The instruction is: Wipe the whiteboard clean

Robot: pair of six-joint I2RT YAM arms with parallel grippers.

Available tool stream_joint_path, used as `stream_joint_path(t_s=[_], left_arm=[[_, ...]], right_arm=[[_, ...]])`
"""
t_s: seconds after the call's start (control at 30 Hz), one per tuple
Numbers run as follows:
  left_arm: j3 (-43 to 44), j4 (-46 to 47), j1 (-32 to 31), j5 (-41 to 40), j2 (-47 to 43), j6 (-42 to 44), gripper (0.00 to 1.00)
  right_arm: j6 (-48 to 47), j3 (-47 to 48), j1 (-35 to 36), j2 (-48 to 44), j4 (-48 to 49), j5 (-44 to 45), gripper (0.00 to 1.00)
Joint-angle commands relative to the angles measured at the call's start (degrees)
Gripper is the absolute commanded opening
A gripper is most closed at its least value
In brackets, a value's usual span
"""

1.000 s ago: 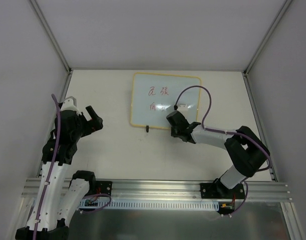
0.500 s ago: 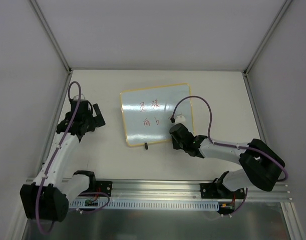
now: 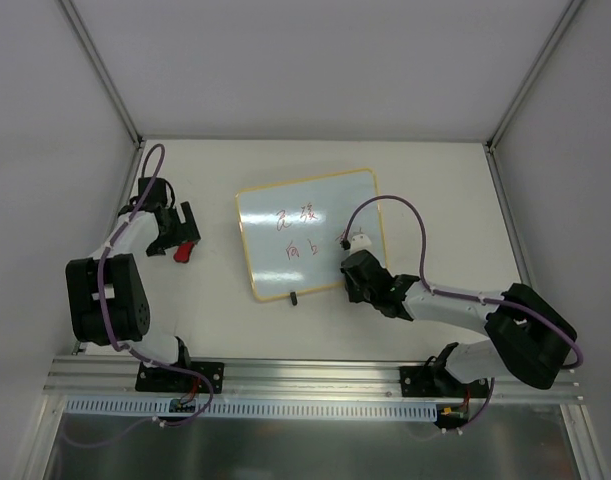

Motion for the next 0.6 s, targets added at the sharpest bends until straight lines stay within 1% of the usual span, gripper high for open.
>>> stream_joint_path(t_s=[0.0,0.07,0.1,0.17,0.2,0.27,0.33,0.5,0.57], left_arm=[[2.96,1.59,0.27,4.92,2.88,3.57,0.86],[3.67,2.03,0.36,4.74,4.20,3.93,0.79],[3.93,2.29,0.45,5.35,5.60,3.93,0.74],[4.81,2.38,0.45,5.53,7.02,4.10,0.74],[5.07,2.30,0.36,5.79,8.07,4.10,0.70],[5.16,2.29,0.36,6.76,8.95,4.28,0.68],[4.46,2.38,0.45,7.20,8.69,3.75,0.63],[1.56,2.29,0.45,7.73,6.94,2.52,0.63],[1.12,2.29,0.45,8.43,6.76,2.52,0.61]], right_arm=[[-1.75,-0.59,1.16,-2.17,1.41,-3.22,0.00],[-1.58,-0.59,1.16,-2.17,1.50,-3.22,0.00],[-1.40,-0.67,1.16,-2.08,1.50,-3.22,0.00],[-1.31,-0.85,1.16,-1.38,2.02,-3.13,0.00],[-1.14,-0.94,1.16,-1.12,2.02,-3.13,0.00],[-0.70,-1.03,1.16,-0.68,2.11,-3.39,0.00],[-0.44,-1.20,1.16,-0.68,2.03,-3.74,0.00],[0.27,-1.99,1.16,-0.41,2.20,-2.69,0.00],[0.53,-2.08,1.16,-0.32,2.29,-2.78,0.00]])
